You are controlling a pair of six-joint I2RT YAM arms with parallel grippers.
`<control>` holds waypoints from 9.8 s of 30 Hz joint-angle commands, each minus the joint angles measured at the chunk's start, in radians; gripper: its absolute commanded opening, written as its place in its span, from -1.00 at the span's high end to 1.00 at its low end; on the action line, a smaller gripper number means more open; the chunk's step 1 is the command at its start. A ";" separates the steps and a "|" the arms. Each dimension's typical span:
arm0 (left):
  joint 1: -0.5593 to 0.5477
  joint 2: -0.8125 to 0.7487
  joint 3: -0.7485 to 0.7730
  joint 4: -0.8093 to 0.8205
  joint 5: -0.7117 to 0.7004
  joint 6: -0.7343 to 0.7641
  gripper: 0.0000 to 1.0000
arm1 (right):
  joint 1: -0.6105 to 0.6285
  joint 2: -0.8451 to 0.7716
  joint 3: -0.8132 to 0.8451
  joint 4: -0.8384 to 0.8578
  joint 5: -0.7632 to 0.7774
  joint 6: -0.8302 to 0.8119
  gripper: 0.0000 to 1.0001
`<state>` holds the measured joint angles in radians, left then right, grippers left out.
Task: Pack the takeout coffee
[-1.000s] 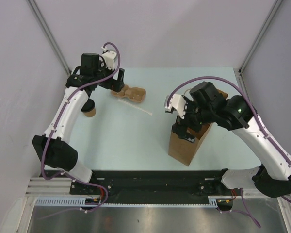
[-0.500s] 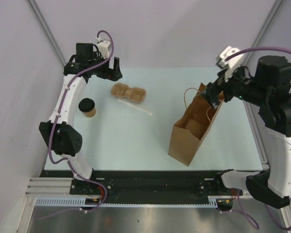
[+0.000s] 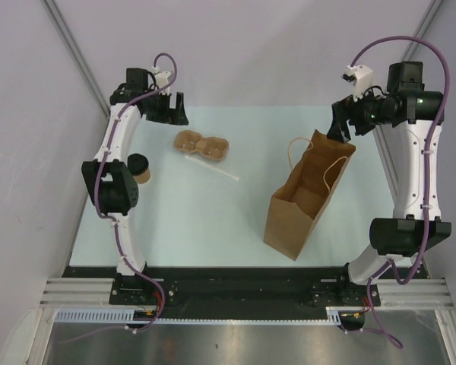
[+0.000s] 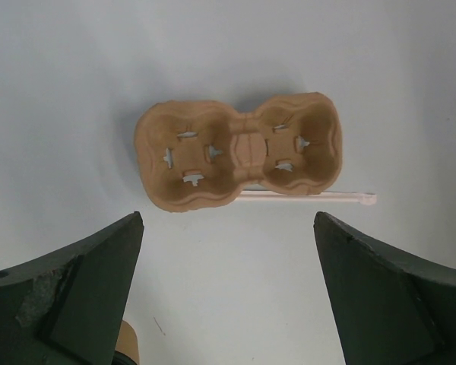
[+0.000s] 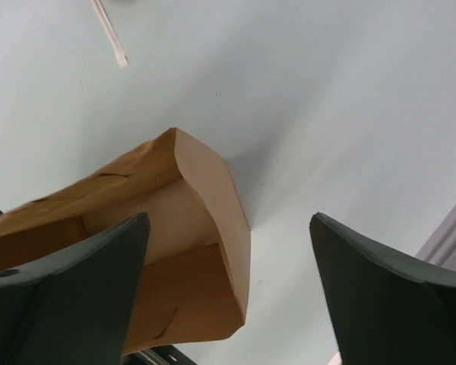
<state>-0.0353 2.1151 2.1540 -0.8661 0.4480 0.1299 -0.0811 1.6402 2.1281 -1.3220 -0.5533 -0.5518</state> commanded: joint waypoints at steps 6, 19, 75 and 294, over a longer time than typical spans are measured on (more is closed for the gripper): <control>0.026 0.104 0.050 0.078 -0.061 -0.006 -0.86 | -0.003 -0.019 -0.089 -0.026 -0.057 -0.117 -0.25; 0.063 0.220 0.052 0.197 -0.014 -0.053 -0.74 | 0.024 -0.022 -0.125 -0.056 -0.082 -0.184 0.68; 0.045 -0.384 0.075 0.180 0.252 0.085 1.00 | 0.297 -0.115 -0.134 0.201 -0.045 0.098 1.00; -0.867 -0.395 -0.319 -0.042 -0.348 0.797 0.02 | 0.538 -0.206 -0.484 0.572 -0.128 0.398 1.00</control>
<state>-0.9142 1.7271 1.7401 -0.9024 0.0776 0.9581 0.4603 1.4315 1.6402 -0.7555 -0.6353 -0.1596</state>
